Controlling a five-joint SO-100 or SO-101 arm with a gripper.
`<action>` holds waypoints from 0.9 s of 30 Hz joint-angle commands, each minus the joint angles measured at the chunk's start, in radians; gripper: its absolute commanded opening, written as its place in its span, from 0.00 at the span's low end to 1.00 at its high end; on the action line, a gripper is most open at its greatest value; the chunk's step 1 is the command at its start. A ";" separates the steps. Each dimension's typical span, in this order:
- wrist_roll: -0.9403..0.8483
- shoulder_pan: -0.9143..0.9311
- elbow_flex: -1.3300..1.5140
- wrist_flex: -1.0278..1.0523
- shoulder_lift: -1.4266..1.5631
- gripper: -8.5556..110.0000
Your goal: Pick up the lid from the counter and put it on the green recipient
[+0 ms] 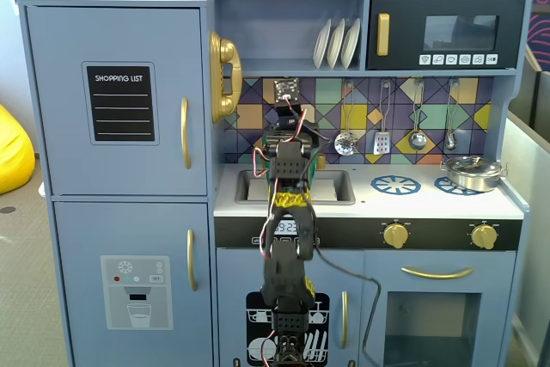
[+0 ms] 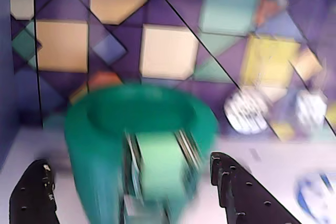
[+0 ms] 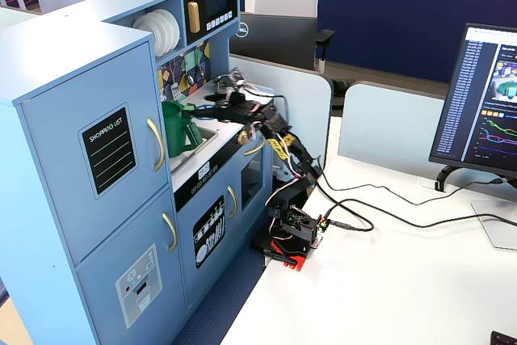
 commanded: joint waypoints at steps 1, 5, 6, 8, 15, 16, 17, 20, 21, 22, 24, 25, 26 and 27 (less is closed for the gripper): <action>0.018 0.006 0.130 0.221 0.255 0.29; 0.034 0.032 0.476 0.319 0.472 0.17; 0.026 0.044 0.566 0.334 0.514 0.15; 0.041 0.041 0.738 0.344 0.557 0.07; 0.198 -0.023 1.275 0.038 0.552 0.07; 0.192 -0.031 1.338 0.020 0.552 0.07; 0.213 -0.048 1.387 0.021 0.560 0.07; 0.305 -0.110 1.470 0.137 0.637 0.07; 0.311 -0.118 1.486 0.189 0.669 0.07; 0.308 -0.121 1.503 0.239 0.695 0.07; 0.276 -0.120 1.545 0.356 0.753 0.07; 0.256 -0.120 1.557 0.430 0.788 0.08; 0.241 -0.126 1.557 0.500 0.810 0.08; 0.233 -0.132 1.557 0.541 0.815 0.08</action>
